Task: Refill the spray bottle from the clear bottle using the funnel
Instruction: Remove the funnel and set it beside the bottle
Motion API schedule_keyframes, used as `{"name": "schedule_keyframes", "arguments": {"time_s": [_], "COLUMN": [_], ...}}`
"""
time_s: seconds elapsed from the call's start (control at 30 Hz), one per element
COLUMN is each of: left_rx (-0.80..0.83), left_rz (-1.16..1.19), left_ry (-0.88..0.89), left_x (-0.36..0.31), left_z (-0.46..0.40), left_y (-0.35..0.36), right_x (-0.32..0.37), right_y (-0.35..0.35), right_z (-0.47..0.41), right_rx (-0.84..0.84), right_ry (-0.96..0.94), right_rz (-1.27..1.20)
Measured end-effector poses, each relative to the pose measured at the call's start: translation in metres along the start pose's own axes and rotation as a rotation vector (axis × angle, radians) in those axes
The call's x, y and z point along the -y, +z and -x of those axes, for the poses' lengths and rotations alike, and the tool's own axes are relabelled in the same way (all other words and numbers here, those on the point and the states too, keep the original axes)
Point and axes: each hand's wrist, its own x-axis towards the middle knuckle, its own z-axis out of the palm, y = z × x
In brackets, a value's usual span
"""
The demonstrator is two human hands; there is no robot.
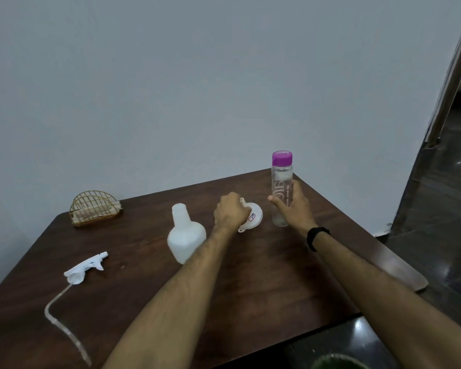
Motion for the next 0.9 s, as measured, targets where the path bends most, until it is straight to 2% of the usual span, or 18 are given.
{"name": "schedule_keyframes", "arguments": {"time_s": [0.2,0.37,0.63,0.77,0.9], "left_rx": [-0.098,-0.076,-0.105,-0.135,-0.159], "left_rz": [-0.006,0.135,0.186,0.088,0.084], "left_ry": [0.024,0.038,-0.011,-0.040,-0.082], "left_x": [0.022,0.025,0.014,0.011,0.012], "left_z": [0.012,0.006,-0.078,-0.131,-0.178], "left_y": [0.044,0.069,0.087,0.102,0.115], "right_x": [-0.032,-0.044,-0.064,-0.082,-0.097], "right_y": [0.003,0.006,0.033,0.050,0.064], "right_z": [0.006,-0.020,-0.103,-0.155,-0.197], "right_rx": [0.041,0.053,0.078,0.075,0.079], "right_ry": [0.037,0.025,0.059,0.096,0.115], "right_rz": [0.051,0.097,0.124,0.140,0.129]}}
